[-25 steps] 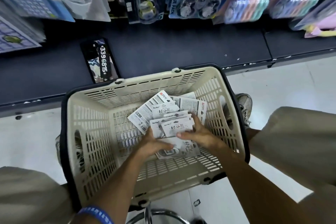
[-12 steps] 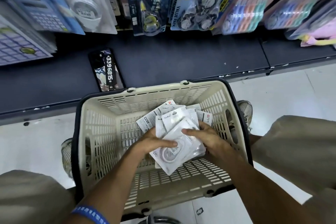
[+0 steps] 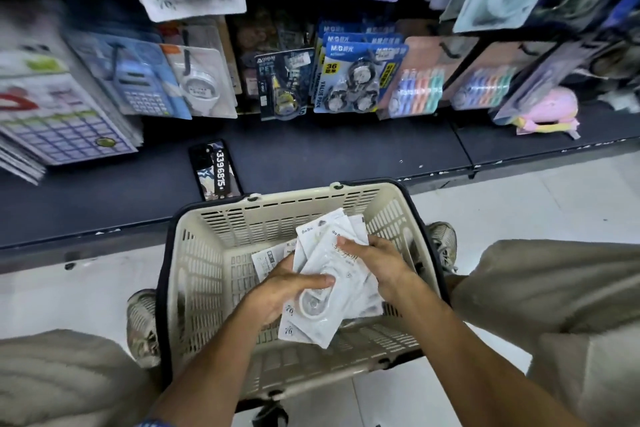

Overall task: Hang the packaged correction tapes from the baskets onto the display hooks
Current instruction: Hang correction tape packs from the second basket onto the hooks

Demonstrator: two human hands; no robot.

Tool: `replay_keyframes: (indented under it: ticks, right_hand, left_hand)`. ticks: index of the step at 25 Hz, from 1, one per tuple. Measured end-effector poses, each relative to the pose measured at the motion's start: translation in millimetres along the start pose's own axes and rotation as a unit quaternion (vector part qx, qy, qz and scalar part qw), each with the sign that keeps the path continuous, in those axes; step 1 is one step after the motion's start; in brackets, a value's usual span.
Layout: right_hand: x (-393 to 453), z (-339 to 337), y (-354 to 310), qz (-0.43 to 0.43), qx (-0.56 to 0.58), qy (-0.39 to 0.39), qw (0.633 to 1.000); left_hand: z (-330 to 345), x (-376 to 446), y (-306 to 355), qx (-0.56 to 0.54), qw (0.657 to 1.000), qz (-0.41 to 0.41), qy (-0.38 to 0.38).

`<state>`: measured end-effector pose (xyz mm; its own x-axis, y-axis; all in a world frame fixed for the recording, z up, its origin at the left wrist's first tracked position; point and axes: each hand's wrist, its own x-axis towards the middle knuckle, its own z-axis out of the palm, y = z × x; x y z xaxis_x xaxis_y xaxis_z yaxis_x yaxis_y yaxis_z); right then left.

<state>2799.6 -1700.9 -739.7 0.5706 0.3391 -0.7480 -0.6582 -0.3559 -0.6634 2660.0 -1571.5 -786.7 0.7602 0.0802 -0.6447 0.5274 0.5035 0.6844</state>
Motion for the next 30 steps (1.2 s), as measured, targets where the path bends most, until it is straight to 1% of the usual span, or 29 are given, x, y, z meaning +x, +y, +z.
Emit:
replay_keyframes:
  ticks: [3, 7, 8, 10, 11, 12, 13, 14, 15, 16, 17, 18, 20, 21, 22, 23, 24, 25, 26, 28, 29, 30]
  right_hand:
    - [-15.7, 4.4, -12.3, 0.006, 0.024, -0.03, 0.999]
    - [-22.6, 12.9, -30.8, 0.019, 0.045, -0.077, 0.996]
    - [-25.2, 11.2, -34.9, 0.024, 0.038, -0.098, 0.994]
    - [-31.4, 4.5, -36.1, 0.026, -0.027, -0.16, 0.986]
    - [-33.3, 1.4, -33.9, 0.021, -0.053, -0.178, 0.982]
    - [-34.0, 0.9, -31.1, 0.008, -0.049, -0.171, 0.984]
    - [-33.4, 1.6, -28.3, -0.006, -0.006, -0.139, 0.99]
    - [-33.1, 4.2, -27.5, -0.016, 0.062, -0.106, 0.992]
    - [-33.0, 7.8, -28.6, -0.021, 0.126, -0.094, 0.987]
    - [-35.9, 12.8, -33.2, -0.015, 0.165, -0.102, 0.981]
    - [-39.3, 16.7, -39.0, -0.009, 0.174, -0.116, 0.978]
    - [-42.5, 19.8, -44.4, -0.01, 0.17, -0.124, 0.978]
    - [-45.2, 24.3, -52.7, -0.056, 0.155, -0.104, 0.981]
    - [-44.7, 24.8, -54.9, -0.106, 0.139, -0.067, 0.982]
    - [-44.9, 24.1, -57.4, -0.164, 0.116, -0.012, 0.979]
    - [-46.5, 21.9, -59.1, -0.22, 0.091, 0.034, 0.971]
    - [-49.2, 20.1, -61.2, -0.258, 0.069, 0.054, 0.962]
    - [-50.0, 18.2, -61.5, -0.277, 0.053, 0.034, 0.959]
    - [-51.8, 17.7, -60.5, -0.274, 0.024, -0.013, 0.961]
    - [-59.2, 22.7, -61.8, -0.24, -0.065, -0.098, 0.964]
    - [-59.7, 24.1, -62.3, -0.226, -0.091, -0.113, 0.963]
    - [-57.9, 23.5, -64.5, -0.213, -0.096, -0.107, 0.966]
  left_hand:
    - [-4.7, -19.3, 18.5, -0.028, 0.999, 0.001, -0.016]
    - [-16.2, -35.9, 40.2, -0.084, 0.996, 0.021, 0.017]
    - [-14.7, -37.5, 44.5, -0.085, 0.996, 0.017, 0.031]
    - [-9.4, -39.2, 52.3, -0.084, 0.995, -0.011, 0.051]
    - [-7.9, -39.3, 55.5, -0.09, 0.995, -0.026, 0.046]
    - [-7.3, -39.7, 58.6, -0.099, 0.994, -0.03, 0.03]
    - [-8.5, -40.5, 62.1, -0.108, 0.994, -0.025, 0.012]
    - [-9.2, -42.1, 66.9, -0.102, 0.995, -0.018, 0.001]
    - [-9.6, -43.9, 72.5, -0.077, 0.997, -0.008, -0.006]
    - [-8.4, -45.4, 78.3, -0.031, 0.999, 0.006, -0.005]
    - [-6.4, -45.6, 82.5, 0.016, 1.0, 0.023, -0.002]
    - [-3.2, -45.4, 85.3, 0.04, 0.998, 0.039, 0.005]
    - [0.7, -44.0, 85.7, 0.017, 0.997, 0.073, 0.036]
    - [0.4, -43.8, 84.6, -0.014, 0.994, 0.092, 0.051]
    - [0.2, -44.5, 85.7, -0.044, 0.991, 0.108, 0.059]
    - [0.1, -44.6, 88.3, -0.068, 0.989, 0.116, 0.058]
    - [1.0, -45.3, 93.1, -0.083, 0.989, 0.114, 0.051]
    - [3.1, -45.0, 99.2, -0.086, 0.989, 0.11, 0.039]
    - [5.9, -45.1, 104.1, -0.08, 0.991, 0.104, 0.034]
    - [11.7, -46.8, 108.2, -0.055, 0.995, 0.078, 0.041]
    - [12.4, -48.5, 107.5, -0.061, 0.996, 0.057, 0.037]
    - [12.9, -52.0, 106.6, -0.082, 0.996, 0.032, 0.028]
